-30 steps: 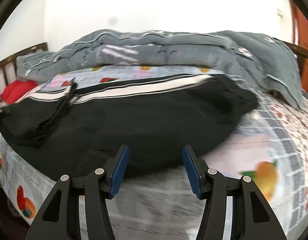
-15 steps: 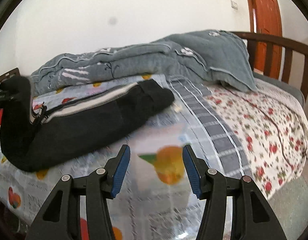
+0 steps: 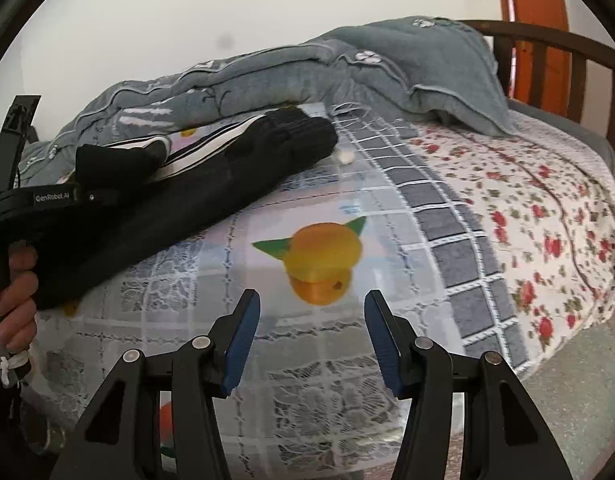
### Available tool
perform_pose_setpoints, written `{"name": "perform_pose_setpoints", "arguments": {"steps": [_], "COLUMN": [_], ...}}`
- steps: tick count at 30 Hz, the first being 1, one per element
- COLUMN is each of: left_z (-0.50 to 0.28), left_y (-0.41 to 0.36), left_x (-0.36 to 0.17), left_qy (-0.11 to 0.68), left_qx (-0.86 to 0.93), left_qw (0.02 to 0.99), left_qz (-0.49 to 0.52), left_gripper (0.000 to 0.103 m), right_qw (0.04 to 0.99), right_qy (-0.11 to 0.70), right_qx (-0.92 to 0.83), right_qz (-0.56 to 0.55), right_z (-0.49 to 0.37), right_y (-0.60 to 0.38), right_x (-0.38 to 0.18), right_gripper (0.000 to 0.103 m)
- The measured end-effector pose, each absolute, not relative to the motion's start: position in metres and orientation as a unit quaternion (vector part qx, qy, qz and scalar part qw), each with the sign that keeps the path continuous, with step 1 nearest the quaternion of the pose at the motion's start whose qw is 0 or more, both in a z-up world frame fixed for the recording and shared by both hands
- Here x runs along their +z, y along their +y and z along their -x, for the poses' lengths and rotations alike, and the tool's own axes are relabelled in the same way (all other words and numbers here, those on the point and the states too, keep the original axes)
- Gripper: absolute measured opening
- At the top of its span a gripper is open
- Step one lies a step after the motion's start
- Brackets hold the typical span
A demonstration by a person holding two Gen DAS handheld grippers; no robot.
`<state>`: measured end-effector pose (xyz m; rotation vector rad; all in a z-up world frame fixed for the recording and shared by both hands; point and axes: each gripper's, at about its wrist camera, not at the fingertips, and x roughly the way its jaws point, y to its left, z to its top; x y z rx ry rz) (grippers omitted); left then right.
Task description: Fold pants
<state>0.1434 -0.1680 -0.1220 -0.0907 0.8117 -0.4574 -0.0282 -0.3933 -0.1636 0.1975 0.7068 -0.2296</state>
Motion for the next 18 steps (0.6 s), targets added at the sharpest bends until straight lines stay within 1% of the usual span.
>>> {"name": "perform_pose_setpoints", "arguments": {"steps": [2, 4, 5, 6, 7, 8, 10, 12, 18], "left_z": [-0.145, -0.141, -0.138, -0.134, -0.125, -0.121, -0.111, -0.113, -0.114], "left_y": [-0.164, -0.157, -0.153, -0.148, -0.140, -0.135, -0.115, -0.096, -0.049], "left_x": [-0.117, -0.113, -0.112, -0.109, -0.104, -0.100, -0.090, -0.087, -0.094], "left_qy": [0.397, 0.397, 0.395, 0.390, 0.372, 0.357, 0.326, 0.334, 0.349], "left_qx": [-0.230, -0.249, -0.258, -0.263, -0.259, -0.249, -0.221, -0.198, -0.145], "left_qw": [0.887, 0.881, 0.879, 0.879, 0.889, 0.898, 0.917, 0.919, 0.922], "left_qz": [0.055, 0.067, 0.071, 0.071, 0.066, 0.062, 0.059, 0.071, 0.088], "left_gripper": [0.022, 0.023, 0.032, 0.052, 0.061, 0.068, 0.068, 0.068, 0.068], "right_qw": [0.927, 0.927, 0.929, 0.931, 0.933, 0.936, 0.938, 0.936, 0.910], "right_qy": [0.349, 0.351, 0.349, 0.345, 0.341, 0.336, 0.330, 0.328, 0.353], "right_qx": [-0.094, -0.077, -0.066, -0.057, -0.047, -0.033, -0.013, 0.013, 0.058], "right_qz": [-0.104, -0.107, -0.107, -0.105, -0.102, -0.102, -0.108, -0.129, -0.211], "right_z": [0.019, 0.011, 0.006, 0.002, -0.003, -0.009, -0.020, -0.034, -0.081], "right_y": [-0.391, -0.387, -0.383, -0.380, -0.376, -0.372, -0.366, -0.361, -0.357], "right_x": [-0.161, -0.157, -0.154, -0.151, -0.147, -0.142, -0.137, -0.134, -0.151], "right_gripper": [0.054, 0.054, 0.054, 0.054, 0.055, 0.056, 0.060, 0.064, 0.065]}}
